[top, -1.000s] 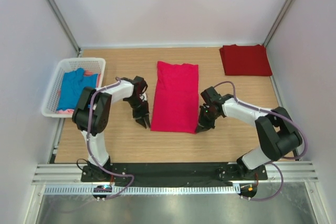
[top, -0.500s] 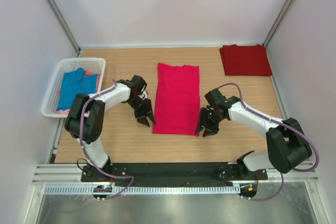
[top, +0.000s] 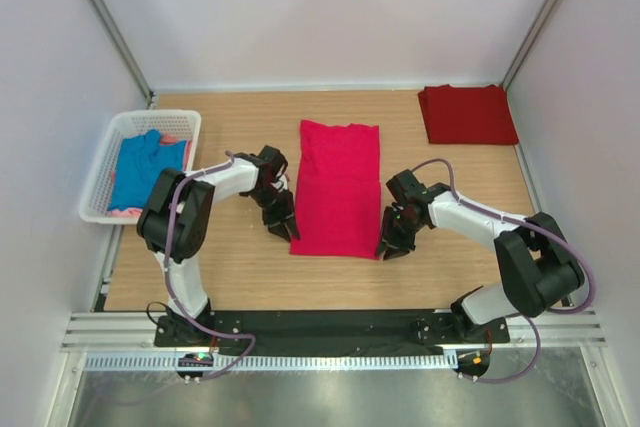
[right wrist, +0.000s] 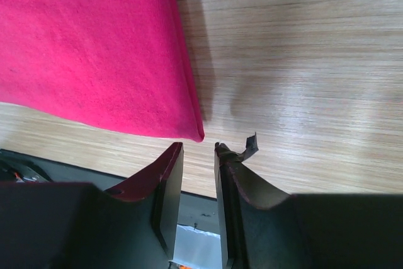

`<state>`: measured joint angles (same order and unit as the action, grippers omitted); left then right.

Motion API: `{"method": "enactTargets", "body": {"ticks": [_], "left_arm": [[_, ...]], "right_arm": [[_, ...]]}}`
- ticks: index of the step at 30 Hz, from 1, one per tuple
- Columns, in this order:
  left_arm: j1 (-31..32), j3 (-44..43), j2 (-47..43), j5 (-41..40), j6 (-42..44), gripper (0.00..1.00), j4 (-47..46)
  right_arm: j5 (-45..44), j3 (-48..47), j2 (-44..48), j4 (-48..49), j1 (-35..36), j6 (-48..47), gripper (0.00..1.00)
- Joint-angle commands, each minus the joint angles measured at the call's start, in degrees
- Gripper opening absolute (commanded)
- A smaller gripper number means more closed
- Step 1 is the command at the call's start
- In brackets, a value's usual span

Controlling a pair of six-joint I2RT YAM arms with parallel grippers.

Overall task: Fold and stack the t-shirts
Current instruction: Fold the tshirt

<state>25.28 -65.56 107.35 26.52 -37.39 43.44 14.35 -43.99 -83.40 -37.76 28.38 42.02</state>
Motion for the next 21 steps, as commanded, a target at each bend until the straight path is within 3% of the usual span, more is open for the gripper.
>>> {"method": "enactTargets", "body": {"ticks": [1, 6, 11, 14, 18, 21], "left_arm": [[0.1, -1.1, 0.7, -1.5, 2.0, 0.3, 0.1], [0.3, -1.0, 0.8, -1.8, 2.5, 0.29, 0.1], [0.6, -0.9, -0.3, -1.0, 2.1, 0.02, 0.2], [0.8, 0.0, -2.8, -1.0, 1.6, 0.0, 0.5], [0.8, 1.6, -5.7, -1.1, 0.2, 0.0, 1.2], [0.8, 3.1, -6.5, -1.3, -0.4, 0.0, 1.7]], "right_arm": [[-1.5, 0.0, 0.4, 0.7, -0.2, 0.0, 0.34], [-1.6, -0.7, -0.1, 0.2, -0.2, -0.7, 0.36], [-1.1, -0.5, -0.3, 1.2, -0.2, -1.1, 0.35], [-0.6, -0.5, -1.3, 2.1, -0.3, -1.4, 0.29], [-0.5, -0.4, -1.9, 2.4, -0.2, -1.8, 0.07], [-0.7, -0.3, -1.9, 2.3, -0.2, -1.9, 0.01]]}}
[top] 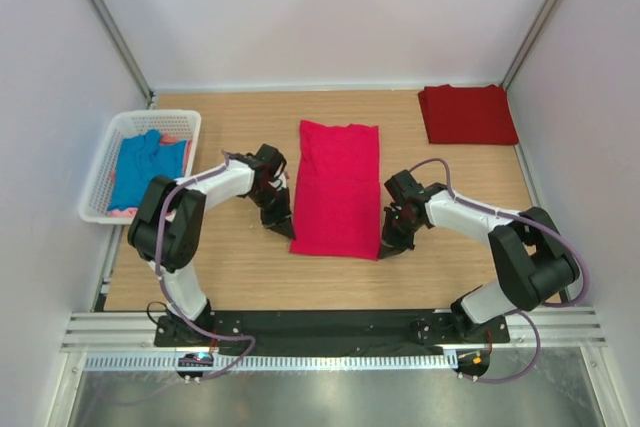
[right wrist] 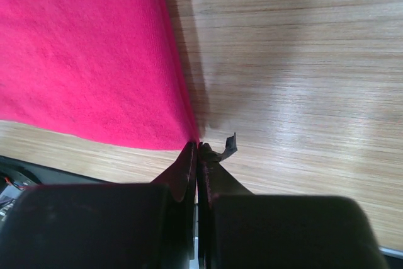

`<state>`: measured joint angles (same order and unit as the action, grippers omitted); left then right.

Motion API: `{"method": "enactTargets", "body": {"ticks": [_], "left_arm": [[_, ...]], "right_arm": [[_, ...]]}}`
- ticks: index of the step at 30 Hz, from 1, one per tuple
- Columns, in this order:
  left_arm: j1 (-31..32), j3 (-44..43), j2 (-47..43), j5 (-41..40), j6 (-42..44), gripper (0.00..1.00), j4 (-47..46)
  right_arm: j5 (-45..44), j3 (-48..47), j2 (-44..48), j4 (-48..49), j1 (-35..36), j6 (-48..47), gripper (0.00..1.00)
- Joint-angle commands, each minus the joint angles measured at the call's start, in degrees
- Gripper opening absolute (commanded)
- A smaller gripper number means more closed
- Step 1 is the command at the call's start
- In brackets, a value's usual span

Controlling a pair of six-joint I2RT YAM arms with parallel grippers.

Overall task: Fold and stack the t-shirts
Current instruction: Fold the tshirt

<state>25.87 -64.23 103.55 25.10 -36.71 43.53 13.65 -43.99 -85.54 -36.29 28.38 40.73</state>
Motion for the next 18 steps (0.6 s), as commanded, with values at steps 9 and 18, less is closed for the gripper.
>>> {"method": "enactTargets", "body": {"ticks": [9, 18], "left_arm": [[0.3, 4.4, -1.2, -0.2, -1.4, 0.0, 1.2], [0.2, 5.2, -2.0, -1.2, -1.6, 0.23, 3.7]], "right_arm": [[-0.9, 0.3, 1.4, -0.5, -0.2, -0.6, 0.01], [0.6, 0.1, 2.1, -0.6, -0.2, -0.2, 0.11]]}}
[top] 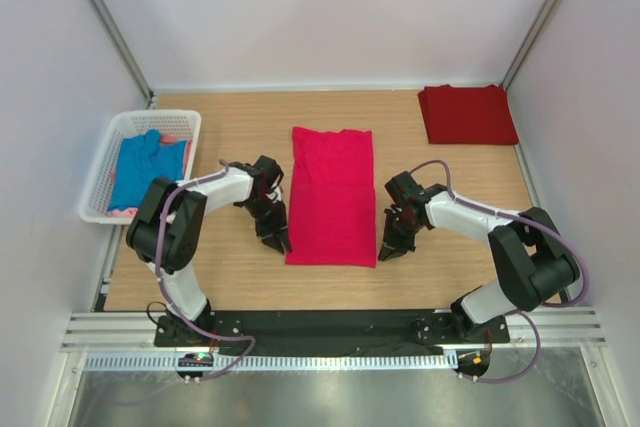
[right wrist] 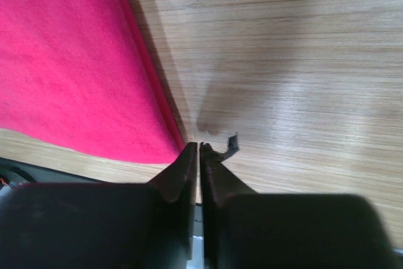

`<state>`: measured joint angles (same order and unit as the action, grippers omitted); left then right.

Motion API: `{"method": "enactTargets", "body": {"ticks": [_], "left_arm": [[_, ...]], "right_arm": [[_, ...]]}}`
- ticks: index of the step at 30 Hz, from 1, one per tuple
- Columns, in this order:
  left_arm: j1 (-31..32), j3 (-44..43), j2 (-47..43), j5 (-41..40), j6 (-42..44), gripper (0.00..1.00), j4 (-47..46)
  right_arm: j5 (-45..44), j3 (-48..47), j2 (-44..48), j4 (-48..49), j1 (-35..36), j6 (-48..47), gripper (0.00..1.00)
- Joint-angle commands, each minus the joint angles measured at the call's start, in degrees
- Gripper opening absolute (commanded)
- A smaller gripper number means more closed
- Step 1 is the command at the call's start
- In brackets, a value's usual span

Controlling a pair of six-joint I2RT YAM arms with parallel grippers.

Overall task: Fold and stack the t-shirts
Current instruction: Fold the tshirt

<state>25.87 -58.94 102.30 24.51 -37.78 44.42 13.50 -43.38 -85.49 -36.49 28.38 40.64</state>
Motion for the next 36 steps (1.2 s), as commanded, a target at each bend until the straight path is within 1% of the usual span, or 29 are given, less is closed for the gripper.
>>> {"method": "enactTargets", "body": {"ticks": [1, 2, 3, 5, 8, 11, 17, 21, 25, 30, 32, 34, 35, 36], "left_arm": [[0.1, -0.3, -1.7, -1.2, -0.5, 0.26, 3.5], [0.2, -0.4, -2.2, -1.5, -0.5, 0.28, 4.0], [0.2, -0.1, -2.8, -1.9, -0.6, 0.33, 4.5], [0.2, 0.7, -4.2, -1.5, -1.2, 0.36, 4.4], [0.3, 3.4, -5.2, 0.7, -2.9, 0.38, 1.8], [0.2, 6.1, -4.9, 3.4, -4.8, 0.39, -1.4], [0.3, 8.0, -4.4, 3.8, -5.1, 0.39, -2.9], [0.3, 8.9, -3.6, 3.7, -5.5, 0.38, -4.2], [0.2, 10.2, -3.0, 4.6, -6.5, 0.35, -6.5], [0.2, 10.9, -2.5, 5.1, -7.1, 0.29, -8.3], [0.3, 10.9, -2.5, 5.1, -7.3, 0.22, -8.7], [0.2, 10.7, -2.4, 5.1, -7.5, 0.14, -8.9], [0.2, 10.6, -2.5, 5.1, -7.7, 0.05, -8.9], [0.2, 10.6, -2.6, 5.3, -7.9, 0.01, -8.9]], "right_arm": [[1.6, -0.7, 2.4, -0.2, -0.2, 0.0, 0.16], [2.2, -0.7, 3.1, -0.1, -0.3, 0.3, 0.24], [2.7, -0.7, 3.5, 0.0, -0.2, 0.7, 0.27], [3.7, -0.7, 4.5, 0.4, -0.2, 1.1, 0.34], [4.4, -0.2, 5.0, 0.9, -0.2, 1.7, 0.41], [5.3, 0.3, 4.4, 1.5, -0.2, 1.6, 0.44], [6.1, 1.5, 3.1, 2.8, -0.2, 1.4, 0.45], [6.0, 3.6, 3.0, 4.0, -0.2, 1.7, 0.46], [7.4, 6.0, 2.4, 6.7, -0.2, 2.9, 0.43], [7.7, 7.2, 2.1, 8.2, -0.2, 3.6, 0.37], [7.9, 7.2, 1.9, 8.5, -0.3, 3.6, 0.35], [7.9, 7.2, 1.3, 8.9, -0.2, 3.7, 0.31], [8.0, 6.9, 0.9, 9.1, -0.2, 3.8, 0.3], [8.2, 6.9, 0.6, 9.4, -0.2, 4.1, 0.27]]}}
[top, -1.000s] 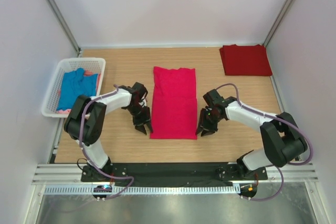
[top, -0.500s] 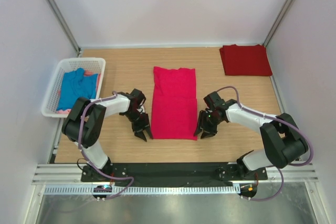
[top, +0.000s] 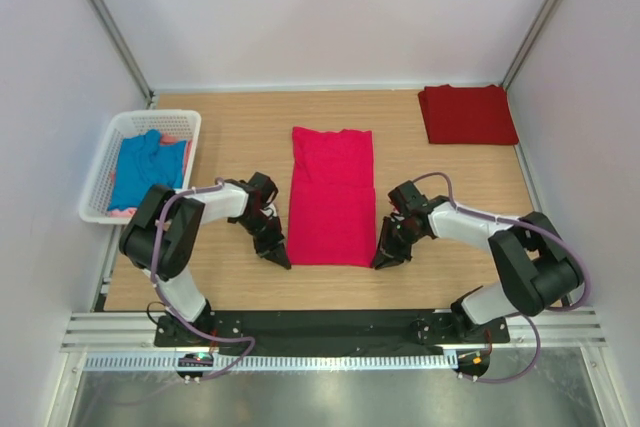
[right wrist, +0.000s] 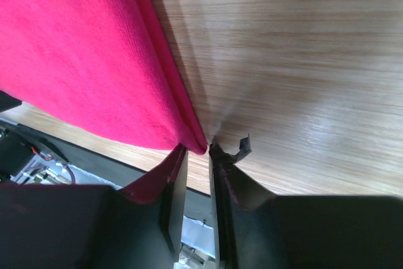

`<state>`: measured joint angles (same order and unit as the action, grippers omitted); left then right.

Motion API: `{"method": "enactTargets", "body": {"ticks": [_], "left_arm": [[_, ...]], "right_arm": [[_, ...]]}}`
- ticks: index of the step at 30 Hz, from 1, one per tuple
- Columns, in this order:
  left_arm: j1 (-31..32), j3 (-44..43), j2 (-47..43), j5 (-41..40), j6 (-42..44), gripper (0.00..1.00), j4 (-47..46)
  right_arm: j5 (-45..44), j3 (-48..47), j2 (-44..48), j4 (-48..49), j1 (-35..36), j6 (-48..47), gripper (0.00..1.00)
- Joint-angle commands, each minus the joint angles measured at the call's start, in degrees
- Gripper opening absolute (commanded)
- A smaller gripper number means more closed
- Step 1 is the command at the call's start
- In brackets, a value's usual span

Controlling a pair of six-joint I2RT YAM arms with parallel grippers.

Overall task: Fold and stack the t-shirts
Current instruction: Fold the tshirt

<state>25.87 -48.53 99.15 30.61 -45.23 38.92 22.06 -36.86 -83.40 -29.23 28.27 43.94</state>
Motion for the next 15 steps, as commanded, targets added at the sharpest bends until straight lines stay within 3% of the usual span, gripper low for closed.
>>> {"method": "enactTargets", "body": {"ticks": [1, 4, 15], "left_arm": [[0.2, 0.2, 0.3, -0.7, -0.6, 0.0, -3.4], [0.3, 0.2, -1.6, -0.6, -1.2, 0.0, -3.1], [0.2, -7.2, -9.8, -3.8, -6.2, 0.0, 3.0]], "right_arm": [[-0.3, 0.3, -1.6, 2.3, -0.1, 1.1, 0.18], [-1.1, -0.1, -1.8, 2.2, -0.1, 2.6, 0.01], [-5.5, -8.1, 3.0, -10.7, -0.1, -0.7, 0.01]]}}
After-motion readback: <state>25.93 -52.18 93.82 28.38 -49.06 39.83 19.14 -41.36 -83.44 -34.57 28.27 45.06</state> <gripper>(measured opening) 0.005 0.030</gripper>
